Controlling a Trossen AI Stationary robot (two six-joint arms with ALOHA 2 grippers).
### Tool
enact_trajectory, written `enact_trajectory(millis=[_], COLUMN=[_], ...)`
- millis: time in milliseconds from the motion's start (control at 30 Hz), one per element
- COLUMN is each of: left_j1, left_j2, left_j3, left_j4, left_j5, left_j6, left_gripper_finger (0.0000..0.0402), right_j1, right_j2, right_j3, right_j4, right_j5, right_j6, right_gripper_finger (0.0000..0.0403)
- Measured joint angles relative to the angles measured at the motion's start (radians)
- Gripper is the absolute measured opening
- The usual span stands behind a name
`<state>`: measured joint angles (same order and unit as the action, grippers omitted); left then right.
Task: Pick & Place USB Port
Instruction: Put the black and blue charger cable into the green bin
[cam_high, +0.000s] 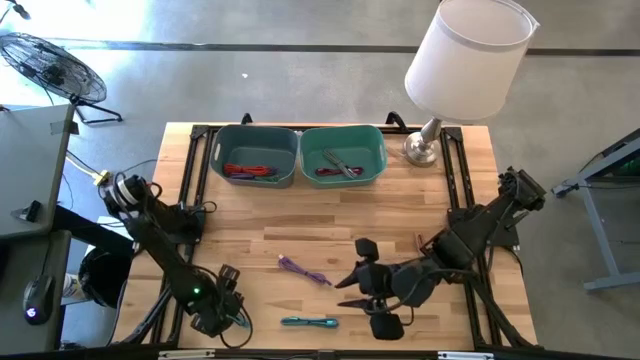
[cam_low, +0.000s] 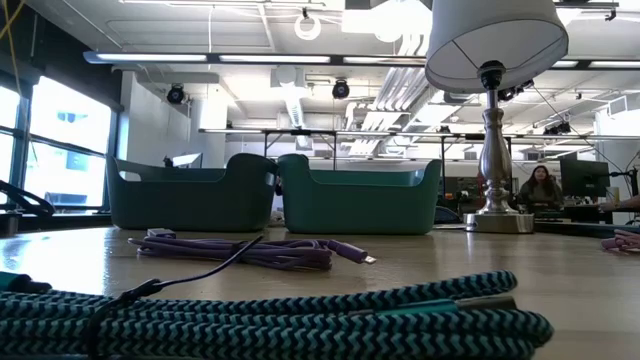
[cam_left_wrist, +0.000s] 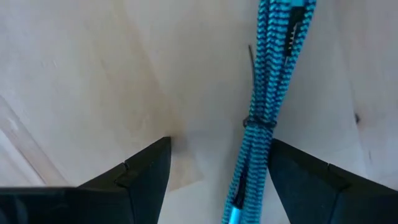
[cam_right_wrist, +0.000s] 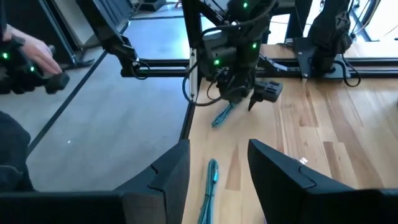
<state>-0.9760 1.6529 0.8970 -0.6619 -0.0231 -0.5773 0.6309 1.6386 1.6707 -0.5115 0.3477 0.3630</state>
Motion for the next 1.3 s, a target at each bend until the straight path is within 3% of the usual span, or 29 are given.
enact_trajectory(millis=[167,233,300,433,633,767,900,1100,1200,1300], left_j1=[0.0,0.0,0.001,0.007,0.032,0.071,0.132,0.203,0.234,0.274], left_j2=[0.028,0.028,0.028,0.03,-0.006,-0.095,-0.194,-0.359,-0.434,-0.494], left_j3=[-0.001,-0.001,-0.002,-0.001,0.028,0.127,0.262,0.454,0.492,0.486], left_j4=[0.023,0.022,0.02,0.027,-0.003,-0.118,-0.231,-0.16,-0.077,0.049], left_j5=[0.001,-0.001,0.0,0.017,-0.001,-0.132,-0.316,-0.682,-0.777,-0.787], left_j6=[0.003,-0.004,-0.006,-0.012,-0.075,-0.064,0.05,0.384,0.547,0.678], left_gripper_finger=[0.0252,0.0234,0.0189,0.0035,0.0018,0.0018,0.0018,0.0018,0.0018,0.0018], right_j1=[0.011,0.011,0.011,0.011,0.011,0.011,0.011,-0.012,-0.045,-0.085], right_j2=[0.0,0.0,0.0,0.0,0.0,0.0,0.0,0.0,-0.001,-0.001], right_j3=[0.0,0.0,0.0,0.0,0.0,0.0,0.0,0.0,0.0,0.0], right_j4=[0.007,0.008,0.008,0.008,0.008,0.022,0.054,0.116,0.161,0.239], right_j5=[0.029,0.029,0.031,0.044,0.075,0.109,0.149,0.22,0.23,0.226], right_j6=[0.017,0.023,0.023,0.023,0.015,-0.045,-0.161,-0.348,-0.441,-0.529], right_gripper_finger=[0.0153,0.0153,0.0153,0.0153,0.0153,0.0153,0.0153,0.0154,0.0154,0.0154])
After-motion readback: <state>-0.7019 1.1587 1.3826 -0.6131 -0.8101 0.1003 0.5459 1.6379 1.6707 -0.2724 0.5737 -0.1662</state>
